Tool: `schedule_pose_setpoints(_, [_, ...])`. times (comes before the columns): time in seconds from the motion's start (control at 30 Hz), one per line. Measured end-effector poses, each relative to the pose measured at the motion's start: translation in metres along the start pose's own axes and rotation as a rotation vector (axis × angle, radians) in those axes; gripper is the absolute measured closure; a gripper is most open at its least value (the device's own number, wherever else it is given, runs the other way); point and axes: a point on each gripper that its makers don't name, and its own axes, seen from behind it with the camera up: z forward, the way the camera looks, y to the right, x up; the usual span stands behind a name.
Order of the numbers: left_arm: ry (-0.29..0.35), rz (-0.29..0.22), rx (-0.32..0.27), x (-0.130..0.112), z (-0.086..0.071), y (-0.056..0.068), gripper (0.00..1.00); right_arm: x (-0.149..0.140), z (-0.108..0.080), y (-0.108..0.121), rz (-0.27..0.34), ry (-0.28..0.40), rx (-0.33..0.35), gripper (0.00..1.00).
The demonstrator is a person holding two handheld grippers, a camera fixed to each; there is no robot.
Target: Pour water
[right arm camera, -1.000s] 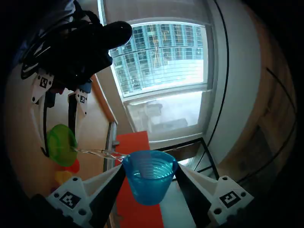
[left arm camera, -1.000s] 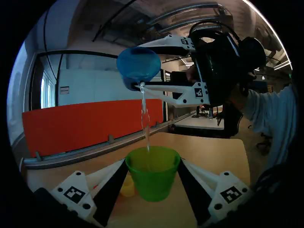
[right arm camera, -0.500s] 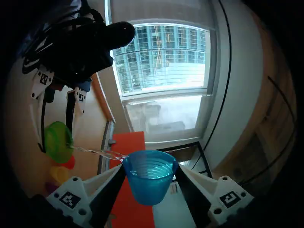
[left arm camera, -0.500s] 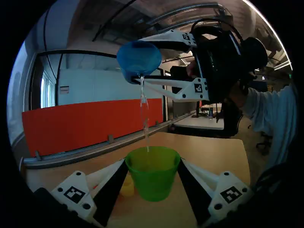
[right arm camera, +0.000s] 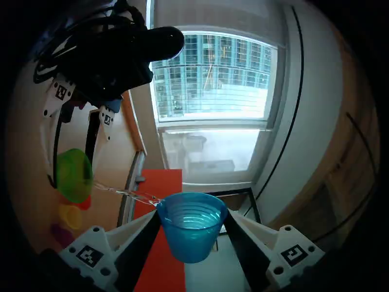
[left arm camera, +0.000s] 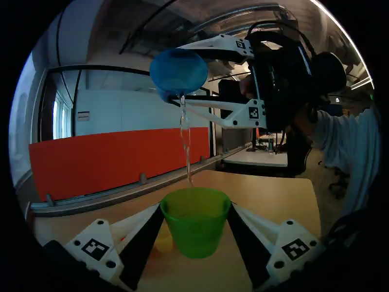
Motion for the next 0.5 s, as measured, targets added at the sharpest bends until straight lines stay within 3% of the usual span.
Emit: schedule_pose_setpoints(0.5, [0.003,0.000,0.003,0.0022,0.0004,0.0000,0.13,0.0107,0.0047,0.0066,-0.115,0.010,-0.017,0.09])
